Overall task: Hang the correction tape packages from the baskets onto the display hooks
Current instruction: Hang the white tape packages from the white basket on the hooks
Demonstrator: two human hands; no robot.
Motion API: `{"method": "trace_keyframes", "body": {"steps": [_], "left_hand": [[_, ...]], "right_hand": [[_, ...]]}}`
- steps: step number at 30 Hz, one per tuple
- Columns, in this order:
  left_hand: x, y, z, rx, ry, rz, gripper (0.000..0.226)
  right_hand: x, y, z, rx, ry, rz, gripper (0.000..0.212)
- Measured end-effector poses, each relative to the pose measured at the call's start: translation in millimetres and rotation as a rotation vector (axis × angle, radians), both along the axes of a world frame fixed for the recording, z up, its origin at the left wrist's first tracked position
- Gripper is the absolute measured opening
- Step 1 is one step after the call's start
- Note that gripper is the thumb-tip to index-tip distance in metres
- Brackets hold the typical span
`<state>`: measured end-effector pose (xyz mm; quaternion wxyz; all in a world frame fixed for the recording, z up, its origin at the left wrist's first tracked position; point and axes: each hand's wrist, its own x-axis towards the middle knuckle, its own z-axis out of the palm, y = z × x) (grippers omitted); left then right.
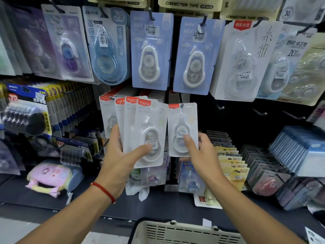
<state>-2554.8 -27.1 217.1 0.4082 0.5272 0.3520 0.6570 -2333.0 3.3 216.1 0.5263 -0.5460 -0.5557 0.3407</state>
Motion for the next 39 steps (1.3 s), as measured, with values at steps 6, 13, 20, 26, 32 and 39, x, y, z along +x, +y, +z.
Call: {"method": "trace_keyframes", "body": {"steps": [6, 13, 20, 26, 32, 39], "left_hand": [[7, 0, -3, -0.055, -0.018, -0.071, 0.081], [16, -2, -4, -0.102, -0.044, -0.162, 0.082], [14, -3, 0, -0.145, -0.069, -0.139, 0.061], [9, 0, -3, -0.102, 0.015, 0.036, 0.056], [7, 0, -3, -0.113, 0.007, 0.053, 0.048], [8, -3, 2, -0.114, -0.029, 0.089, 0.042]], "right_hand": [[3, -7, -4, -0.031, -0.22, 0.107, 0.042], [-16, -21, -1, 0.124, -0.051, 0.278, 0.032], [-9, -24, 6, 0.101, 0.103, 0.197, 0.042], [-2, -21, 12, 0.112, 0.104, 0.047, 0.032], [-2, -17, 11, 0.139, 0.094, 0.025, 0.03], [-1, -15, 8, 0.15, 0.079, 0.033, 0.037]]}}
